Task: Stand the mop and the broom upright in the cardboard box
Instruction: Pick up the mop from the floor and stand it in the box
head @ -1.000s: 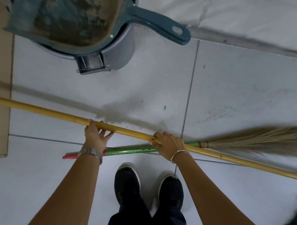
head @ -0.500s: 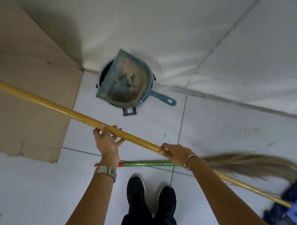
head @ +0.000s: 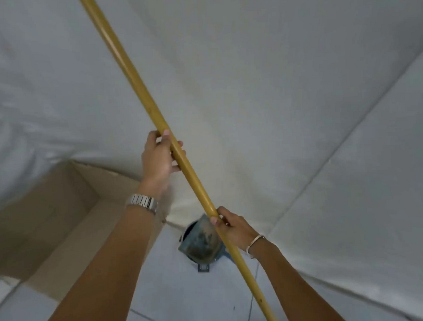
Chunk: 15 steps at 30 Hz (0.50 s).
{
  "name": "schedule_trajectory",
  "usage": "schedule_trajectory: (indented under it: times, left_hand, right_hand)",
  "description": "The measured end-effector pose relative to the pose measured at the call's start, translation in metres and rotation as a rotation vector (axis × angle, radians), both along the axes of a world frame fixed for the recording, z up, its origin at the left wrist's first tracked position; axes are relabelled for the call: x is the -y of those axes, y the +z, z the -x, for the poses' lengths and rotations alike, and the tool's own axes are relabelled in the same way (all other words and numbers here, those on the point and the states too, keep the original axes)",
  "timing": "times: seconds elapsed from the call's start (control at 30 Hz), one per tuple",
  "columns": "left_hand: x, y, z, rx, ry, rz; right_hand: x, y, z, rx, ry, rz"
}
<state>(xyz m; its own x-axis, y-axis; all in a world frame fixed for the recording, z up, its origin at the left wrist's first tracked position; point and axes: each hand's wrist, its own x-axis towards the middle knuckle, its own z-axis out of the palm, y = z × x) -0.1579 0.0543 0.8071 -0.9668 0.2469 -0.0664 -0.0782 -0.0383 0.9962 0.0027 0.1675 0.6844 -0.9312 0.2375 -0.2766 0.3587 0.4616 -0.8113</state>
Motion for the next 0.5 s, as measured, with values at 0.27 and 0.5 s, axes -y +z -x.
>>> schedule_trajectory:
  times: [0.27,0.5]
  left_hand:
    - [0.085,0.196,-0.01,-0.285,-0.111,0.006]
    - [0.175,0.252,-0.014,-0.429,-0.222,-0.026]
  right_hand:
    - [0.085,0.155,0.034,-0.263,0.047,0.016]
    - [0.173,0.2,0.057,-0.364,0.08,0.089]
